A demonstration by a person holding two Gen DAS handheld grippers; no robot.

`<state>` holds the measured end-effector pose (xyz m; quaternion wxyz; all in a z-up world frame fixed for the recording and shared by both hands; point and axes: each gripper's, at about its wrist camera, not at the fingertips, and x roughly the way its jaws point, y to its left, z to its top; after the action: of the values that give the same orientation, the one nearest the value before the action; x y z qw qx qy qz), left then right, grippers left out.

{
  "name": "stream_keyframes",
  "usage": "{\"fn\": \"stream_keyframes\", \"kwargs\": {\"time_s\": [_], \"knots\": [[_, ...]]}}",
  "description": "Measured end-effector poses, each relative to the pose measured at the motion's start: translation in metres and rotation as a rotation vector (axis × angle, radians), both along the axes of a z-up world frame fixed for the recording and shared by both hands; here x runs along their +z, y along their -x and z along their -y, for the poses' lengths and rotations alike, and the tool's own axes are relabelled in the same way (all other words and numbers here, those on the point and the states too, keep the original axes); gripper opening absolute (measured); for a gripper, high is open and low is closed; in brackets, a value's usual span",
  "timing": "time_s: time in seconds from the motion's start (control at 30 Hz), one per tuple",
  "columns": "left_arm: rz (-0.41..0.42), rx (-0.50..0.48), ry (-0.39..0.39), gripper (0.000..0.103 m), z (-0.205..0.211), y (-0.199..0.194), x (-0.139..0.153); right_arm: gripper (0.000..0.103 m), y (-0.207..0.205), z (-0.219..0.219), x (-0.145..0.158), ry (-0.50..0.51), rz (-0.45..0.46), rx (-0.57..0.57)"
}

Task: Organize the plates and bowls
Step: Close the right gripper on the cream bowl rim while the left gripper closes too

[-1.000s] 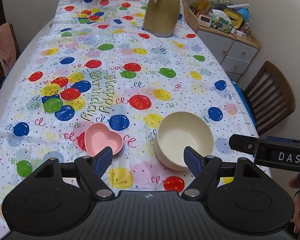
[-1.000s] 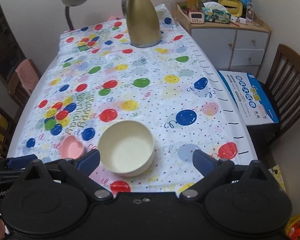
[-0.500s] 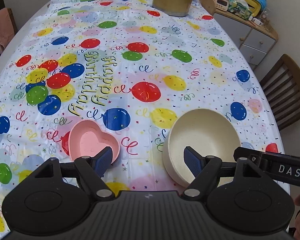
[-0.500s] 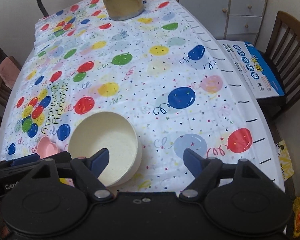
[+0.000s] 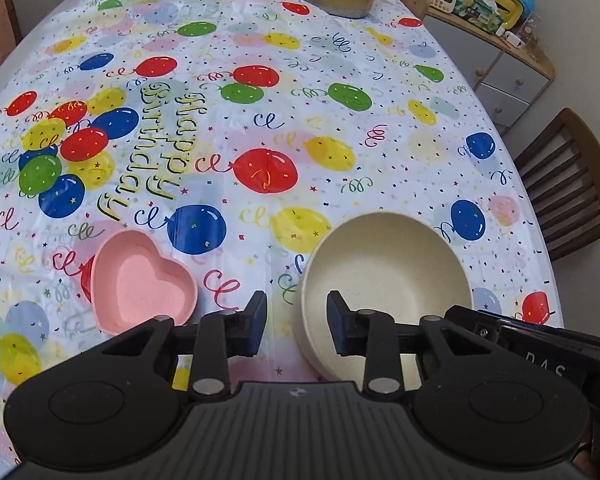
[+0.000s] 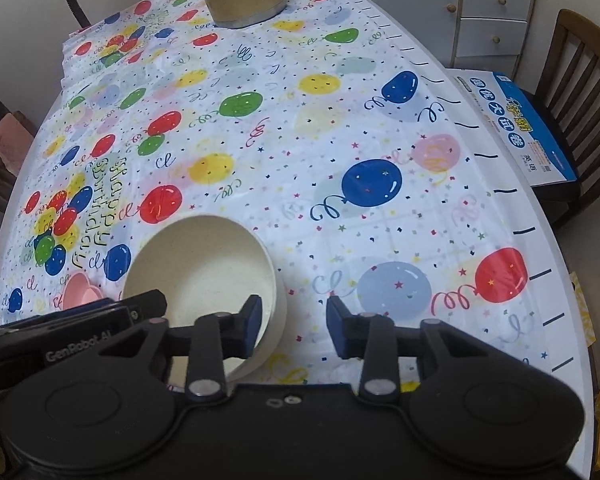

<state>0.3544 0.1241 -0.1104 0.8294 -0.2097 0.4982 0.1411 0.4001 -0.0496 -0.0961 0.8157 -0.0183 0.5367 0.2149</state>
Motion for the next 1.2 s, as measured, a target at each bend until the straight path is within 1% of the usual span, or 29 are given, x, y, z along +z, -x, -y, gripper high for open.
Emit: {"fn": "stream_keyframes", "kwargs": {"time_s": [0.03, 0.07, 0.1, 0.2, 0.3, 0.5, 0.63, 0.9, 1.07, 1.2], "knots": [[-0.001, -0.008, -0.005, 0.020, 0.002, 0.000, 0.000, 0.022, 0.000, -0.001, 0.000, -0.002, -0.001, 0.001], [-0.002, -0.012, -0.001, 0.017, 0.002, -0.001, 0.000, 0.020, 0.001, -0.001, 0.000, -0.007, -0.002, 0.004], [0.000, -0.016, 0.011, 0.013, 0.003, 0.000, 0.000, 0.015, 0.002, -0.002, 0.000, -0.010, -0.002, 0.008], [-0.005, -0.021, 0.028, 0.010, 0.004, 0.002, 0.000, 0.006, 0.005, -0.005, 0.003, -0.010, 0.008, 0.016], [-0.019, -0.012, 0.045, 0.010, 0.004, 0.007, 0.001, 0.005, 0.010, -0.007, 0.005, 0.017, 0.020, 0.021], [-0.033, -0.028, 0.038, 0.009, 0.008, 0.029, 0.015, 0.005, 0.024, -0.003, 0.015, 0.008, 0.007, 0.026], [-0.031, -0.037, 0.024, 0.009, 0.009, 0.050, 0.029, 0.005, 0.043, 0.000, 0.026, -0.006, 0.002, 0.036], [-0.021, -0.044, 0.003, 0.010, 0.006, 0.104, 0.057, 0.006, 0.089, 0.000, 0.049, -0.029, -0.002, 0.063], [-0.015, -0.031, -0.012, 0.010, 0.005, 0.142, 0.070, 0.006, 0.124, -0.003, 0.062, -0.029, -0.003, 0.087], [-0.009, -0.020, -0.008, 0.010, 0.001, 0.171, 0.078, 0.006, 0.150, -0.007, 0.072, -0.028, 0.007, 0.103]]}}
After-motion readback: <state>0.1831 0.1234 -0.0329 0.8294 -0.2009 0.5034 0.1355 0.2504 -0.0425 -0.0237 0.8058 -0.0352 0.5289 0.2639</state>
